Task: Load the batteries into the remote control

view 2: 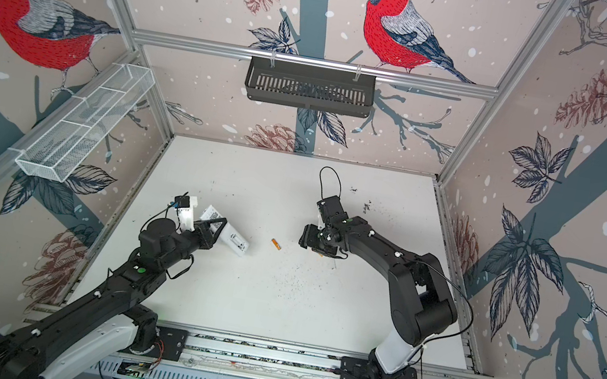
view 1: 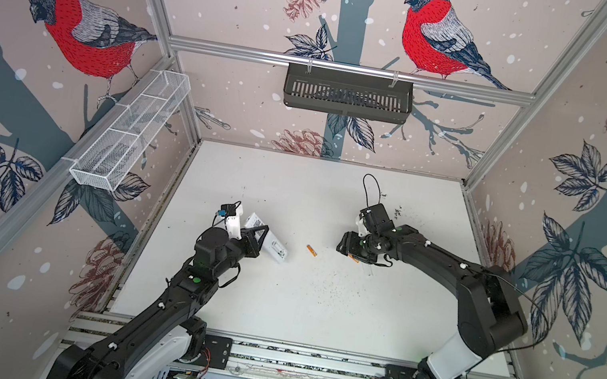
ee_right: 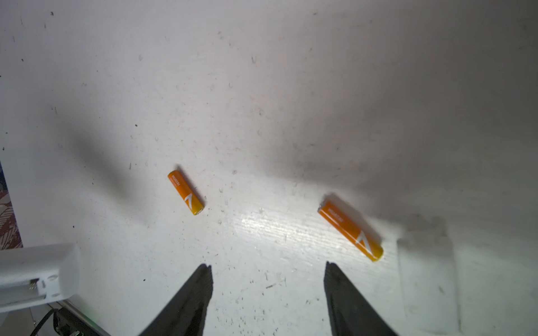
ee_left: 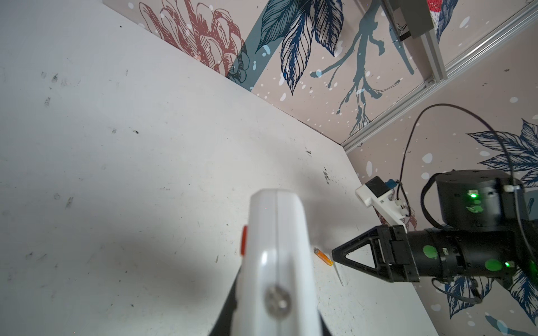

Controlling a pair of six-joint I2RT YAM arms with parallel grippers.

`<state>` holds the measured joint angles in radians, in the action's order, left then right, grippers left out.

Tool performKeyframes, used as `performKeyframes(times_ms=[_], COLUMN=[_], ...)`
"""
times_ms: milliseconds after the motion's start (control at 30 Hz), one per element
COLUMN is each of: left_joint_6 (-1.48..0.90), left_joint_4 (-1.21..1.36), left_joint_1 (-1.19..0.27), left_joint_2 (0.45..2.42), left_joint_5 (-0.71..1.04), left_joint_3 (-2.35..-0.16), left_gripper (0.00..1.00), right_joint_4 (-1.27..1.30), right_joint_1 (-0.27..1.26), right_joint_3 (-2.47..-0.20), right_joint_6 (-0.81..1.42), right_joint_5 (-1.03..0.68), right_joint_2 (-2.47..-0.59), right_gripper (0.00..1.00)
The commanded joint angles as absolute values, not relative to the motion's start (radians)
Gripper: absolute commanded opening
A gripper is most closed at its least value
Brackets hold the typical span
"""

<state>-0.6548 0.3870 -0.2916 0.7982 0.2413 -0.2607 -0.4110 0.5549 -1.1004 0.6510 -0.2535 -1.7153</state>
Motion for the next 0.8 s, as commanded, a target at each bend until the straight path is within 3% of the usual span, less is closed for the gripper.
performKeyframes(times_ms=[0,333,767], left_joint_6=[-0.657,-0.652,-0.648], left_joint_4=[0.444,0.435,0.425], left_joint_1=[-0.289,-0.289,-0.286], left_joint_2=[0.783,0.767,0.784], left_joint_5=[0.248,0.239,0.241], left_joint_3=[-0.252,-0.253,-0.264], left_gripper=[0.0,0.0,0.0], right_joint_4=[-0.399,-0.446,-0.467], right_joint_1=[0.542,0.494,0.511], right_joint_3=[-1.137,-1.205,-1.23], right_joint_6=[0.61,0.491,0.348], right_joint_5=[-0.21,-0.098,-0.225], right_joint_2=[-1.755,-1.875,-1.96], right_gripper=[0.65,0.64,0.62])
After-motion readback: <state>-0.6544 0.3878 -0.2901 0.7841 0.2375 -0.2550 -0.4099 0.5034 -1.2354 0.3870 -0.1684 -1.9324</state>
